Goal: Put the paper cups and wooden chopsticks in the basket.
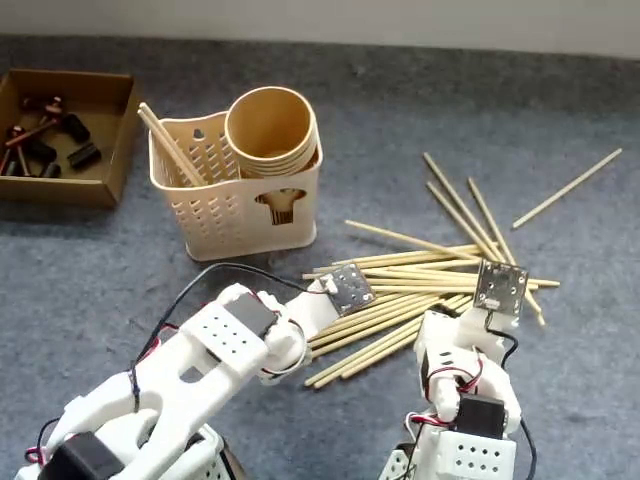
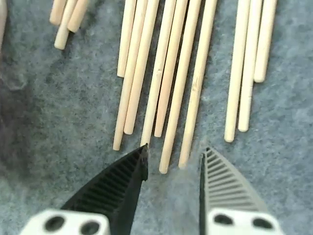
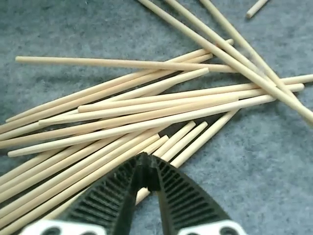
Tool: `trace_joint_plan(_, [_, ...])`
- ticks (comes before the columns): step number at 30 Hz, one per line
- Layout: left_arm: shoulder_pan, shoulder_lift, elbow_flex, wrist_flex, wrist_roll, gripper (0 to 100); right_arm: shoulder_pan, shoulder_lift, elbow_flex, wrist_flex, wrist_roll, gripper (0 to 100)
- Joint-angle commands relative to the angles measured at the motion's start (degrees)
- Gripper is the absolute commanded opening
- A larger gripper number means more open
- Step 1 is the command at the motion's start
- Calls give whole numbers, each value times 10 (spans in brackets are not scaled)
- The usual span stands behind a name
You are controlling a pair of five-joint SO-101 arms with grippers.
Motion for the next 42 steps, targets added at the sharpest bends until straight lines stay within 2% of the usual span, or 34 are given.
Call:
trace_joint_plan(1, [8,33,-33,-23,6,162,7,-3,81,-11,1,6])
trace_joint_plan(6, [0,95,-65,-21,37,101,7,-3,81,-11,1,6])
trace_joint_plan(13, [-20,160,-79,-20,41,84,7,-3,81,-11,1,6])
trace_joint_plan(19, [-20,152,-79,-18,45,107,7,-3,81,-11,1,6])
trace_joint_plan(24, [-20,150,-80,-22,91,165,7,-3,81,-11,1,6])
trace_joint_plan(36, [-20,145,-79,-18,91,9,7,-3,81,-11,1,6])
trace_joint_plan(42, [-21,145,-81,-4,92,5,7,-3,81,-11,1,6])
